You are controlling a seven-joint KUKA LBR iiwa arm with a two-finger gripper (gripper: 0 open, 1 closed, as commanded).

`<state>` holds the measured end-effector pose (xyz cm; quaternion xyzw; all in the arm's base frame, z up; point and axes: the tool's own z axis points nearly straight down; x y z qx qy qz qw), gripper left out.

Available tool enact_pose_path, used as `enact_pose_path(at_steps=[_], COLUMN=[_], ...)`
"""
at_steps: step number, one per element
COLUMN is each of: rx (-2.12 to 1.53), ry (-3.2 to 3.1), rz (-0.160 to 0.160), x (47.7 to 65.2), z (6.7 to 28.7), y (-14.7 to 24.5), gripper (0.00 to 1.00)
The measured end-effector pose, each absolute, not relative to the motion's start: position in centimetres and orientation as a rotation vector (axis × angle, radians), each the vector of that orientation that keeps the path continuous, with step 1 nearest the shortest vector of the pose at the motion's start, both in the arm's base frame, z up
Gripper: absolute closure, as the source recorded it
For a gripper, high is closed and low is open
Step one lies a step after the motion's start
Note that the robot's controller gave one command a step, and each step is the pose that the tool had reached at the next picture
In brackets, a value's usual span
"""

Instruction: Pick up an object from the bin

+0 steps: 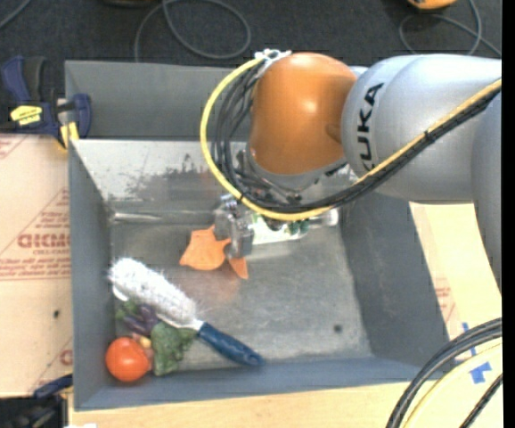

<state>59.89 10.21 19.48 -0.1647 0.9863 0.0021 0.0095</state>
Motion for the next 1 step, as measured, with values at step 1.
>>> enact_pose_path(at_steps=[1], rx=[-0.621], ry=[3.057], rz=[0.002], x=[58.74], z=[23.28], y=[10.55], gripper=[1.0])
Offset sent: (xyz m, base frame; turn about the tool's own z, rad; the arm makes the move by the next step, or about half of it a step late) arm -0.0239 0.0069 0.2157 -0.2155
